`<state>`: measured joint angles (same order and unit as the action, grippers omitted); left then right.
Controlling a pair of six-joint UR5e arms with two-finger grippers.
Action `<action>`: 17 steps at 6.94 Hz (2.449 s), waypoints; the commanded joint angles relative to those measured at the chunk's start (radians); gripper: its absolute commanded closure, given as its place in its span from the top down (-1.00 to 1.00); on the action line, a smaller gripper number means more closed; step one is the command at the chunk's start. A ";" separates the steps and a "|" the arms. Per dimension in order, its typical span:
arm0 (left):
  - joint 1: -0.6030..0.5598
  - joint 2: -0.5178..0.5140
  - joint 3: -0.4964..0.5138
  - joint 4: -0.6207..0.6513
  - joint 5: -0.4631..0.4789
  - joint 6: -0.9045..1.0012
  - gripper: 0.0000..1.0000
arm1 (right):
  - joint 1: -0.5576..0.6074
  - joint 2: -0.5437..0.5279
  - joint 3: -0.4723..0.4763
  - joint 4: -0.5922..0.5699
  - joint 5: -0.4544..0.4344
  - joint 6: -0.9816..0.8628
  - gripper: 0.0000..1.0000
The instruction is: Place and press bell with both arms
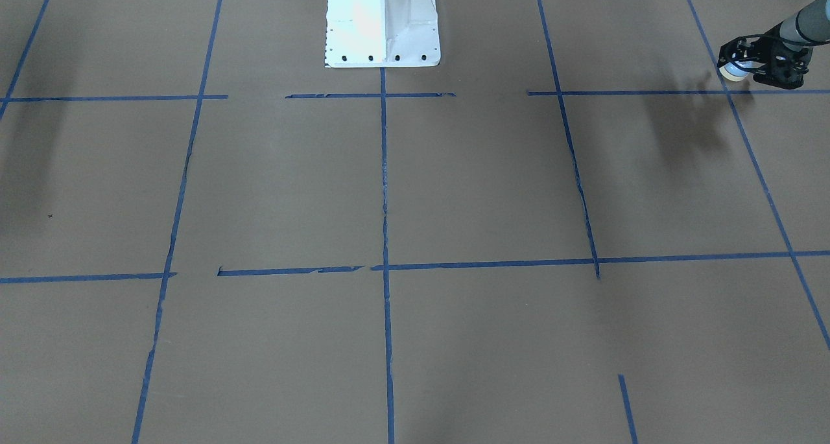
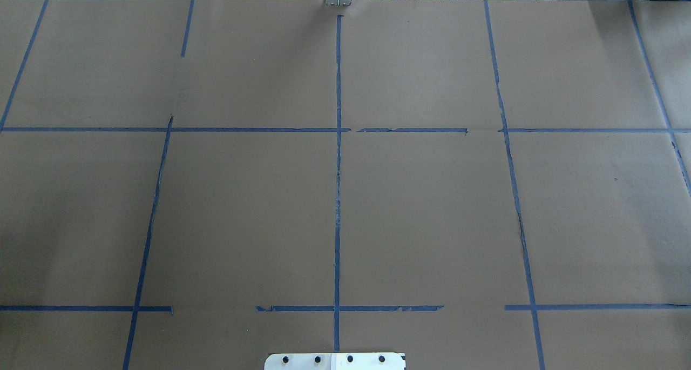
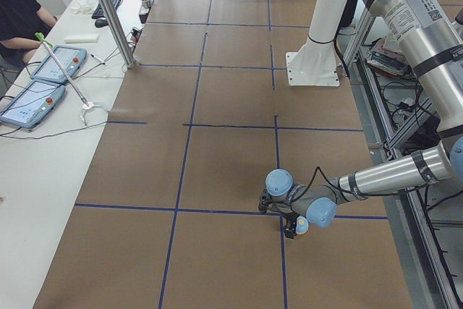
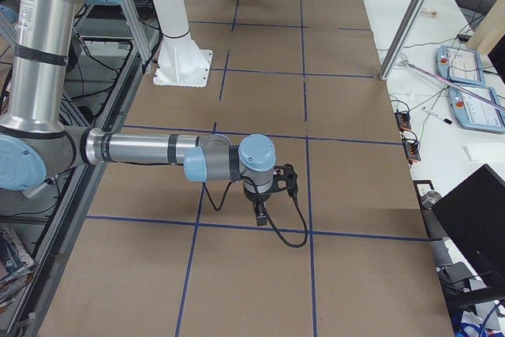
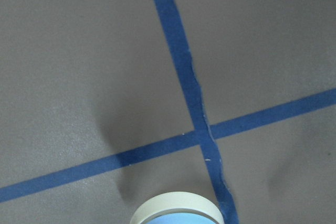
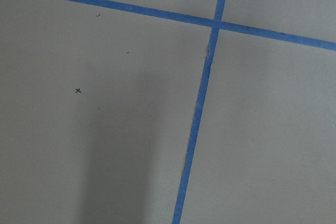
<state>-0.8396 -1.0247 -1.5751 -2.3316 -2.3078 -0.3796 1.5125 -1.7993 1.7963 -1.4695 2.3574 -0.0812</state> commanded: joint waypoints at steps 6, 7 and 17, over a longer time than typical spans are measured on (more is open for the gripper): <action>0.031 0.005 0.003 -0.003 0.036 -0.021 -0.40 | 0.000 -0.002 0.000 0.003 -0.001 0.000 1.00; 0.028 0.017 -0.006 -0.036 0.034 -0.019 -0.65 | 0.000 -0.002 0.000 0.011 -0.001 0.003 1.00; -0.162 -0.390 -0.186 0.151 0.031 -0.295 -0.90 | 0.000 -0.020 0.008 0.014 -0.001 0.009 1.00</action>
<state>-1.0016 -1.3161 -1.7591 -2.2712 -2.2751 -0.6596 1.5125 -1.8187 1.8045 -1.4557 2.3586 -0.0743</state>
